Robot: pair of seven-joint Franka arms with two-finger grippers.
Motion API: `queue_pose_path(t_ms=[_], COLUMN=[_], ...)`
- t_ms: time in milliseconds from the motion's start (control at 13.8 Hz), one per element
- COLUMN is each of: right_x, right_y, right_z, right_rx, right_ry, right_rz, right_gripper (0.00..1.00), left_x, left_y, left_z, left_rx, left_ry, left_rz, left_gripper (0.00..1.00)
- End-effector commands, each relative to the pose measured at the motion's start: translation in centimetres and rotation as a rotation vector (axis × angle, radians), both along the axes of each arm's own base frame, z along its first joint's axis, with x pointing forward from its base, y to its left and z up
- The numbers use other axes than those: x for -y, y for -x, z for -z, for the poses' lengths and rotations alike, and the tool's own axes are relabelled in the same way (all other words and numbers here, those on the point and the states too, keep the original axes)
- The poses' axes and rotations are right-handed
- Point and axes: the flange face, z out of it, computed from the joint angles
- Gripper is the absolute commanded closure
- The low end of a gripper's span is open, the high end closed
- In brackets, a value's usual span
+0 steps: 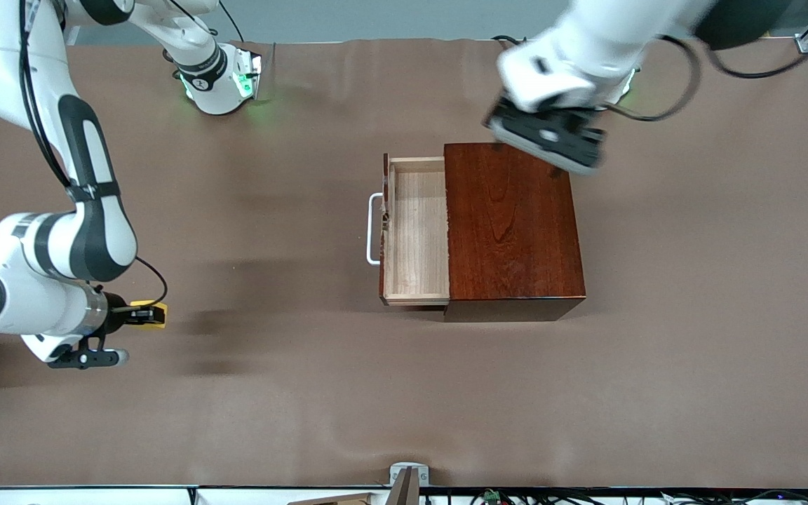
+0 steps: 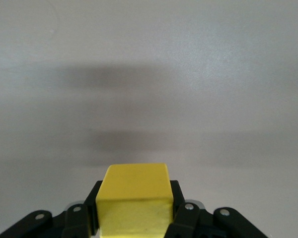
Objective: Open drawer, take yellow block, close drawer
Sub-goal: 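Carry the cube away with the right gripper while the left gripper reaches the drawer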
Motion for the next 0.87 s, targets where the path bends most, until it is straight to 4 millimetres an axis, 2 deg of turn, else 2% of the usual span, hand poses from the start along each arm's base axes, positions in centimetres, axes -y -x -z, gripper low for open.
queue_pose_path(t_ms=[0, 145, 362, 506, 651, 796], right_x=[0.9, 2.0, 2.5, 3.3, 3.5, 3.8], right_y=[-0.4, -0.5, -0.7, -0.7, -0.5, -0.4], right_z=[1.8, 3.8, 6.7, 8.0, 9.4, 10.1], right_rx=[-0.006, -0.004, -0.014, -0.011, -0.025, -0.030], right_ry=[0.009, 0.023, 0.030, 0.032, 0.033, 0.033], right_rz=[-0.001, 0.008, 0.050, 0.067, 0.070, 0.074], right_gripper=[1.00, 1.00, 1.00, 1.00, 1.00, 1.00], left_x=[3.1, 5.2, 9.8, 13.4, 15.4, 18.4], left_y=[-0.5, -1.4, -0.7, -0.2, -0.9, 0.2], left_z=[2.4, 4.1, 7.7, 9.1, 10.9, 13.1], left_rx=[0.016, 0.052, 0.150, 0.204, 0.229, 0.258], left_ry=[-0.008, 0.034, -0.015, 0.023, 0.079, 0.121], left_rz=[0.062, 0.204, 0.506, 0.563, 0.577, 0.627], left_gripper=[0.00, 0.00, 0.00, 0.00, 0.00, 0.00])
